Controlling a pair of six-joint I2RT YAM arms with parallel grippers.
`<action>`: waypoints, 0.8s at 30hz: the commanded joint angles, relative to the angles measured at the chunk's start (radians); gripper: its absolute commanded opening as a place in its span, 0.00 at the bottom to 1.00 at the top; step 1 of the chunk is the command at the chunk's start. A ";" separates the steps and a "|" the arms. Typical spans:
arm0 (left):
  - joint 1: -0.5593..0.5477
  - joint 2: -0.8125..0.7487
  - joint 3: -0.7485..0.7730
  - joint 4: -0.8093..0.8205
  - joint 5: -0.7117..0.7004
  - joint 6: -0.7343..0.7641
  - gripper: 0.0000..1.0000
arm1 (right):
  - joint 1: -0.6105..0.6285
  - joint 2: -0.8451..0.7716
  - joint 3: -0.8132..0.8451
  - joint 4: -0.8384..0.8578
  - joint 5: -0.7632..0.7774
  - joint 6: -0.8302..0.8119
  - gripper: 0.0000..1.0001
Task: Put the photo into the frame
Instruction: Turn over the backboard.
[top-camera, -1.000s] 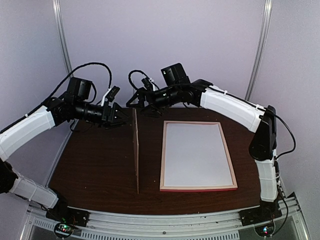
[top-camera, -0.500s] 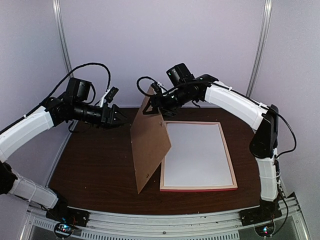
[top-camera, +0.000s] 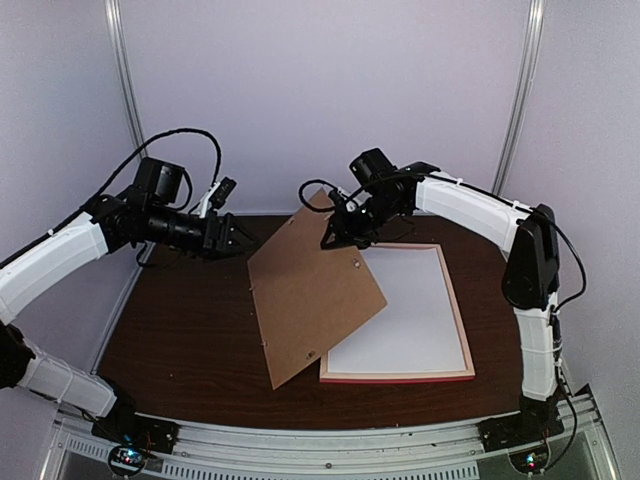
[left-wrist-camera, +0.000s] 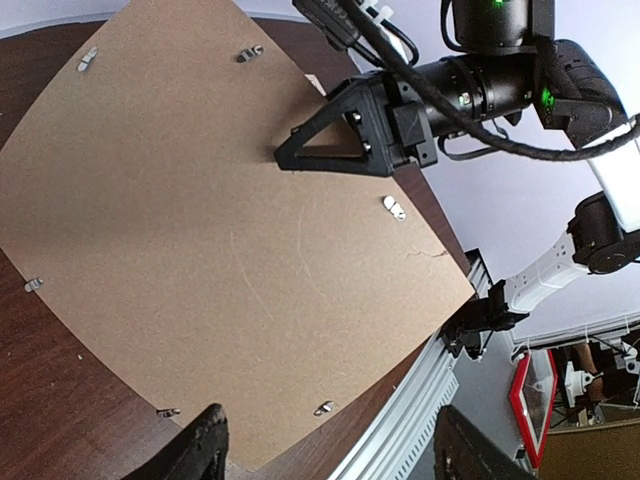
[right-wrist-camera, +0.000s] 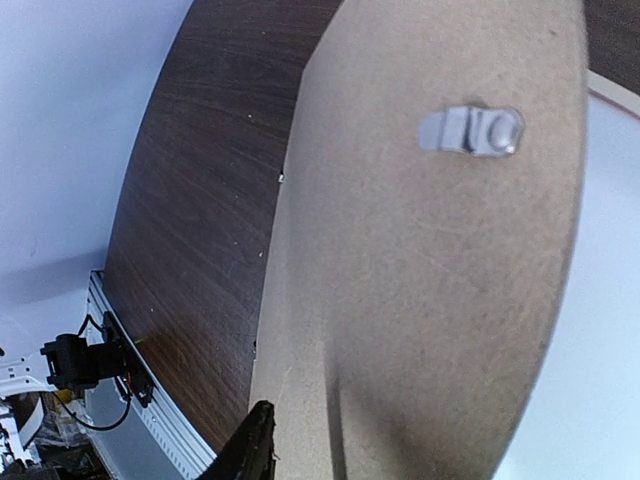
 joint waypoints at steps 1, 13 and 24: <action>-0.002 0.019 -0.011 -0.001 -0.025 0.032 0.71 | -0.017 -0.032 -0.033 0.036 0.000 -0.015 0.35; 0.007 0.055 -0.047 -0.020 -0.123 0.046 0.74 | -0.064 -0.063 -0.166 0.137 -0.071 0.015 0.19; 0.044 0.075 -0.105 0.010 -0.185 0.022 0.77 | -0.102 -0.170 -0.367 0.344 -0.169 0.097 0.05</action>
